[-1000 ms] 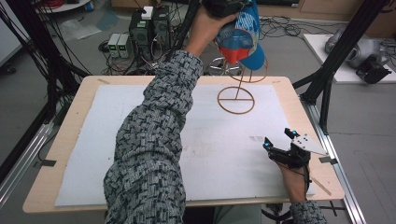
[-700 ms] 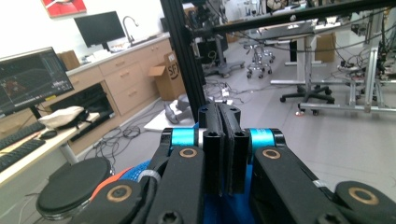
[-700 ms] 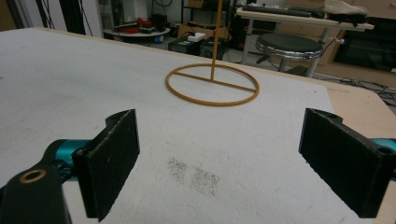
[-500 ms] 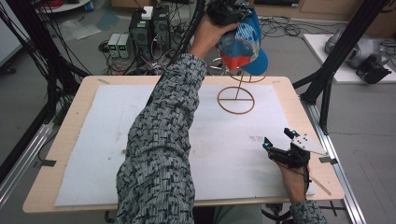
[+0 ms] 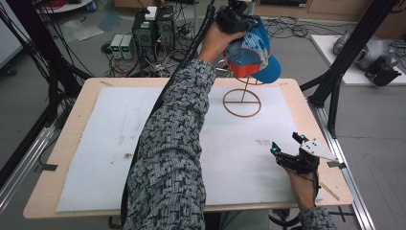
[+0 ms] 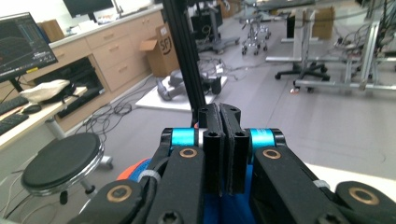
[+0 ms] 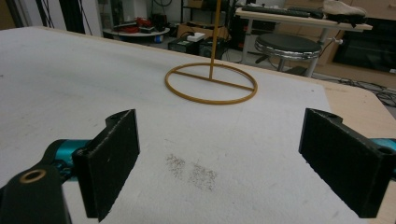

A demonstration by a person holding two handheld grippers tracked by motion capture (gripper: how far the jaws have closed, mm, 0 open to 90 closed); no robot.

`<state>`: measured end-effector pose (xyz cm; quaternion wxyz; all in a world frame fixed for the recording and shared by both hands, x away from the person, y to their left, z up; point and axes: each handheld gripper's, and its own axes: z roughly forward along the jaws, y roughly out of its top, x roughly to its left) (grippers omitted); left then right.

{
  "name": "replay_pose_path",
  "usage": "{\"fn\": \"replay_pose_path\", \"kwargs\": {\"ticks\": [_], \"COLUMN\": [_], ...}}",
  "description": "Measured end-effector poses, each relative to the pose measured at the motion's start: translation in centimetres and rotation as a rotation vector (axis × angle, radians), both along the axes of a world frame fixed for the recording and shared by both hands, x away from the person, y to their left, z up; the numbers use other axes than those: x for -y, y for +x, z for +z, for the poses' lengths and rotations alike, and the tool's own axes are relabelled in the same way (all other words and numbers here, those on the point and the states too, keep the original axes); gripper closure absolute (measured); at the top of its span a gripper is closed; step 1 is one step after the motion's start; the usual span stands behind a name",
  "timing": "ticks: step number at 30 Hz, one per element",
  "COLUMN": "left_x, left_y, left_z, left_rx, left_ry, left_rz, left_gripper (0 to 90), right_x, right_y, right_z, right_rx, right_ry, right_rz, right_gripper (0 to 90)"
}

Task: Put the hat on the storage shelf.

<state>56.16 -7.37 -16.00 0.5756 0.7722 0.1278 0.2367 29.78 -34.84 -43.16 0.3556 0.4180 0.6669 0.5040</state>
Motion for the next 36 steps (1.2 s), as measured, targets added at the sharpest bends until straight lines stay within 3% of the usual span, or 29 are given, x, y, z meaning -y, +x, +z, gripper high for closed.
{"fn": "replay_pose_path", "kwargs": {"ticks": [18, 36], "left_x": [0.7, 0.8], "left_y": [1.6, 2.7], "left_z": [-2.5, -3.8], "left_rx": [-0.036, -0.052], "left_ry": [0.077, 0.135], "left_rz": [0.034, 0.058], "left_gripper": [87.8, 87.7], "right_x": [0.2, 0.3], "right_y": [0.0, 0.0], "right_z": [0.0, 0.0], "right_rx": [-0.001, 0.001], "right_ry": [0.001, 0.003], "right_rz": [-0.003, -0.004], "right_gripper": [11.6, 11.6]}}
